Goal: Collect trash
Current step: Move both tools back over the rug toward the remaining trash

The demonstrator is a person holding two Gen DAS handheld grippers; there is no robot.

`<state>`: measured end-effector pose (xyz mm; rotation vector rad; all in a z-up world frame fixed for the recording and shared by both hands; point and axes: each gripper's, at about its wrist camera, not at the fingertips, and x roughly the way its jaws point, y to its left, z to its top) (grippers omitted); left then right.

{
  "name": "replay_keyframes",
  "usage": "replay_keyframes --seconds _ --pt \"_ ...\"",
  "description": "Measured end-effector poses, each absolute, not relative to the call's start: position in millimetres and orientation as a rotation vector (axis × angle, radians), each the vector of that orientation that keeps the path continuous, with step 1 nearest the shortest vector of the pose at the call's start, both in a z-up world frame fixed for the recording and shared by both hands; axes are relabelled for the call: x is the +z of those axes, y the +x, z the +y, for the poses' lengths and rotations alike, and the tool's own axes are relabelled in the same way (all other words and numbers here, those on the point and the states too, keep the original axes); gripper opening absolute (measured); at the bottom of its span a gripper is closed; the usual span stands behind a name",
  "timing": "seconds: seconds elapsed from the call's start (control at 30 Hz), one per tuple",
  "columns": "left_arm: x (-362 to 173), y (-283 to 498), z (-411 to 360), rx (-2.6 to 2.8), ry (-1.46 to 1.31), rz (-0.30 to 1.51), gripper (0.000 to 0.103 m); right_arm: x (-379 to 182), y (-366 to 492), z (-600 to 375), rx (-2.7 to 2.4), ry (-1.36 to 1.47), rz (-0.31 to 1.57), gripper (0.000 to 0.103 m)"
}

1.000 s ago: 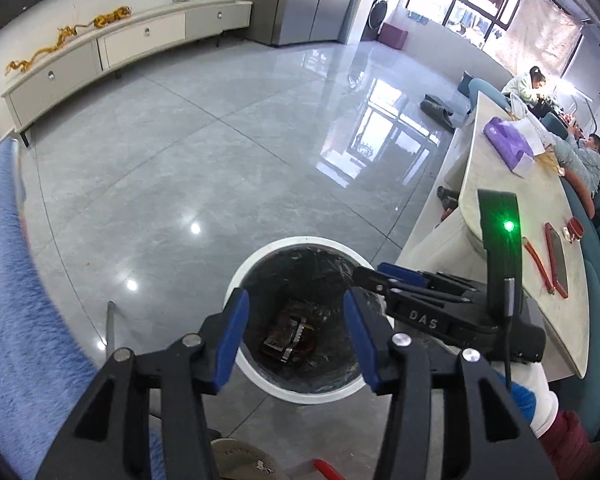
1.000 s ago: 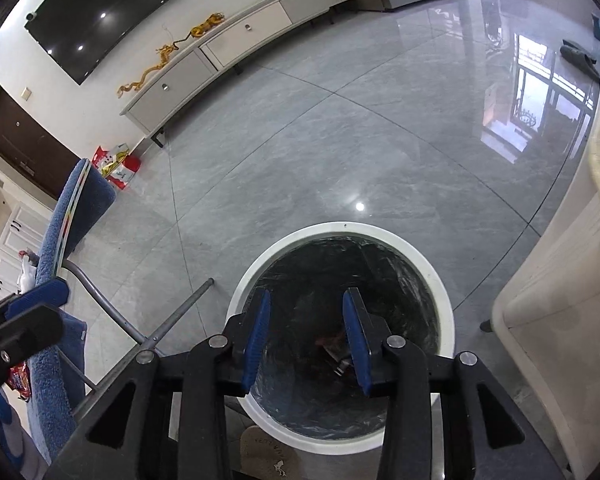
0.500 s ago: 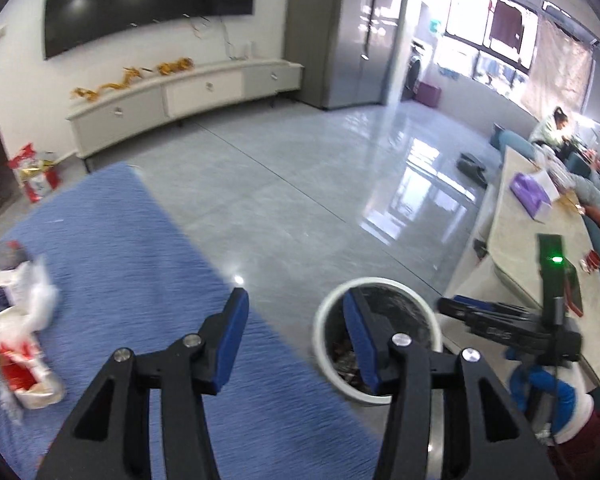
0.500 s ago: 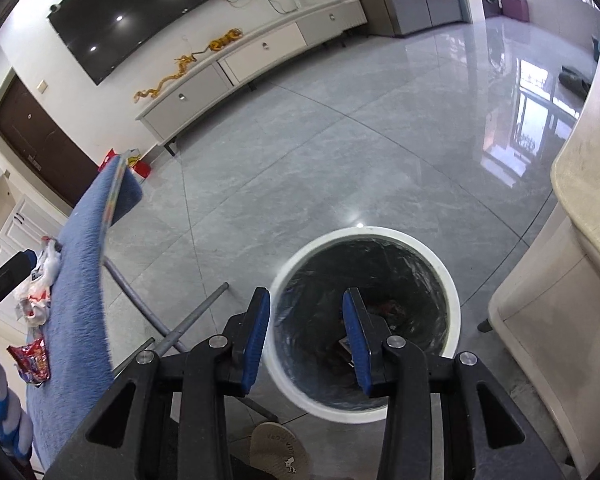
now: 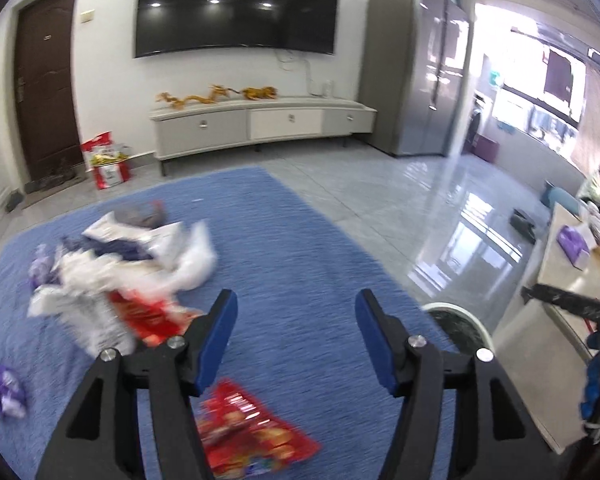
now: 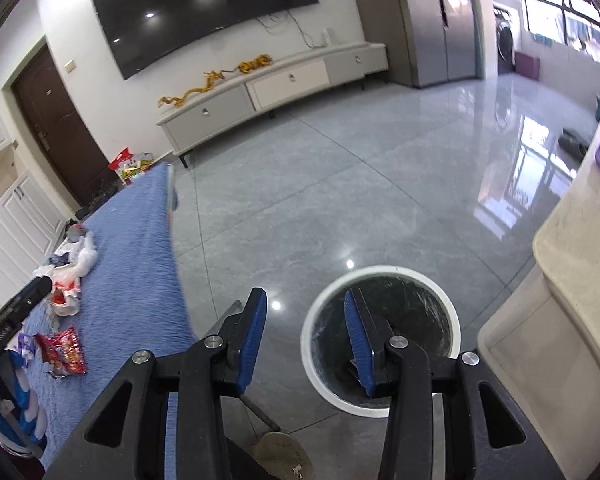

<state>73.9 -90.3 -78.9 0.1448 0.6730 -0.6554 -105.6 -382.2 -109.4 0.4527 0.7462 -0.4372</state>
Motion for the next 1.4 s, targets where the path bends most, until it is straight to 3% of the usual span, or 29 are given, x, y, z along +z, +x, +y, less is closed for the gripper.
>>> replay_keyframes --seconds 0.5,0.73,1.4 --pt "-95.0 80.0 -9.5 -0.541 0.02 0.658 0.06 -62.6 -120.2 -321.8 -0.428 0.297 0.704 0.047" --pt "-88.9 71.9 0.6 -0.512 -0.004 0.633 0.065 -39.7 -137.6 -316.9 -0.426 0.274 0.645 0.049" --pt "-123.8 63.1 4.5 -0.475 -0.007 0.684 0.065 -26.2 -162.3 -316.2 -0.443 0.27 0.585 0.052"
